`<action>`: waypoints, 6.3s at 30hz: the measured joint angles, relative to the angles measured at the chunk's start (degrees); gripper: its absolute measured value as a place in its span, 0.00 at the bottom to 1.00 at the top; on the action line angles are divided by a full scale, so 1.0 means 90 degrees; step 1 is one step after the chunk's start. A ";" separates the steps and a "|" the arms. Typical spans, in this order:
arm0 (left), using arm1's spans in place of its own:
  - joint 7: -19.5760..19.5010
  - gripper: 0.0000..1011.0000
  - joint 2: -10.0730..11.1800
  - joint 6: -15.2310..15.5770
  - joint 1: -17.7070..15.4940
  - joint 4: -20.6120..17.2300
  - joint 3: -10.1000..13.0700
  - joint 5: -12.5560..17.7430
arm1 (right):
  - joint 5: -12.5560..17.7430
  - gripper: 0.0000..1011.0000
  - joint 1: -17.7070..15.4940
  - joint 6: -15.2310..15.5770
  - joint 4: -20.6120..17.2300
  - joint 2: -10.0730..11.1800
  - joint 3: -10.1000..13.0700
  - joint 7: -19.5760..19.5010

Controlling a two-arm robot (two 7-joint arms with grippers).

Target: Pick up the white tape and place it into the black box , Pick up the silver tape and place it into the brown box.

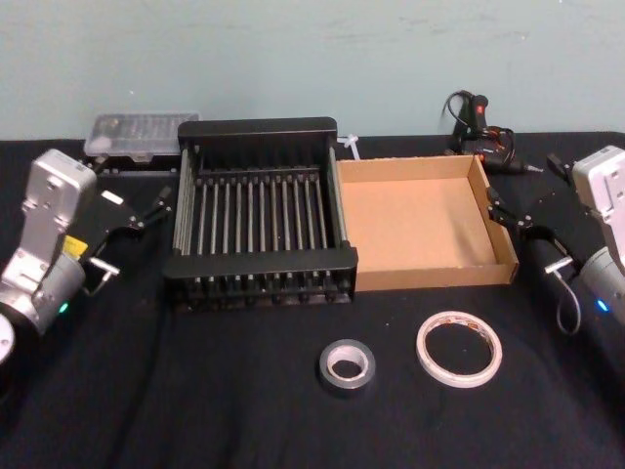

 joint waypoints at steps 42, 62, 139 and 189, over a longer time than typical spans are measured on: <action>0.0000 0.99 0.0000 0.0000 0.0000 0.0000 0.0000 0.0000 | 0.0000 0.99 0.0000 0.0000 0.0000 0.0000 0.0000 0.0000; 0.0000 0.99 0.0000 0.0000 0.0000 0.0000 0.0000 0.0000 | 0.0229 0.99 -0.0659 0.0134 -0.0872 0.0241 0.0401 -0.0082; 0.0000 0.99 0.0000 0.0000 0.0000 0.0000 0.0000 0.0000 | 0.0592 0.99 -0.2194 0.1824 -0.1658 -0.0013 0.1043 0.1624; 0.0000 0.99 0.0000 0.0000 0.0000 0.0000 0.0000 0.0000 | 0.0342 0.44 -0.2169 0.1920 -0.1503 -0.0198 0.1124 0.1760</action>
